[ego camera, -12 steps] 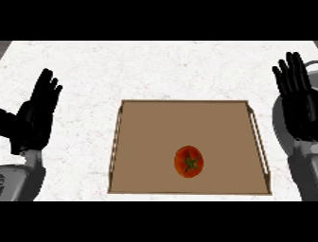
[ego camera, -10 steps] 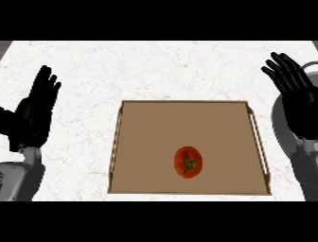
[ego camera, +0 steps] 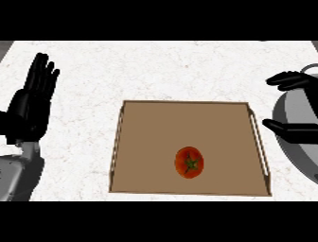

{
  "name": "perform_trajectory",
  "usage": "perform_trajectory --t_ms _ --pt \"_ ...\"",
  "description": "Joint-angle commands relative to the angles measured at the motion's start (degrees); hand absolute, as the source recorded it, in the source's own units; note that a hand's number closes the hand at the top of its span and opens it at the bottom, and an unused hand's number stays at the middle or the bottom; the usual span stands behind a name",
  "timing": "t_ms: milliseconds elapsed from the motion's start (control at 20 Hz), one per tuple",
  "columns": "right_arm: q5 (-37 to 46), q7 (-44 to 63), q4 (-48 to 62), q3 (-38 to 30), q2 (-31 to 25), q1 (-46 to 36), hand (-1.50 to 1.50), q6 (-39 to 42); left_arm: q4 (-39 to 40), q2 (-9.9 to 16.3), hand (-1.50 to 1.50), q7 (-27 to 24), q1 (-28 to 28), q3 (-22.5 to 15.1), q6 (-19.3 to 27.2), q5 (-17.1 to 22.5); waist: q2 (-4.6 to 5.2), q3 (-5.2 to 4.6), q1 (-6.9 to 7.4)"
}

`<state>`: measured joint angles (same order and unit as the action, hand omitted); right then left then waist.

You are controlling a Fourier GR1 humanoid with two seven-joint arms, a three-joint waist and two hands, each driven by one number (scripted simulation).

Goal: Pick the tomato from the tray and place it in the pot

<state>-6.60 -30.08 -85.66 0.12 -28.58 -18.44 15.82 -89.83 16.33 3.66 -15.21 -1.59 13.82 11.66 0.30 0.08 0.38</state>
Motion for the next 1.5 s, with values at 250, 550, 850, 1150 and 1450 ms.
perform_trajectory --t_ms 250,550,850,1150,1450 --pt "13.65 -29.6 1.96 -0.55 -9.18 8.14 -1.5 2.68 -2.76 0.18 0.0 -0.3 2.71 0.79 -1.62 0.73 -0.42 -0.04 -0.23" --pt "27.07 -16.89 -8.46 7.72 -8.95 10.39 -1.5 -4.45 4.26 -0.12 0.0 -2.26 -2.03 2.8 -2.63 0.63 -0.38 -0.15 -1.18" --pt "36.01 -4.64 -20.93 13.09 -7.82 15.24 -1.5 -4.09 3.36 -1.16 0.0 -3.09 0.01 2.34 -3.59 0.13 -0.41 -0.14 -1.04" --pt "41.35 8.11 -24.47 16.44 -4.12 11.39 -1.5 2.34 5.46 0.19 0.0 -3.37 -2.52 5.22 -5.82 0.69 -0.31 -0.12 -0.56" --pt "48.51 9.37 -16.82 21.03 2.84 10.11 -1.5 2.01 5.6 -1.26 0.0 -1.8 -3.5 5.26 -5.72 -0.24 -0.26 -0.09 -0.35"
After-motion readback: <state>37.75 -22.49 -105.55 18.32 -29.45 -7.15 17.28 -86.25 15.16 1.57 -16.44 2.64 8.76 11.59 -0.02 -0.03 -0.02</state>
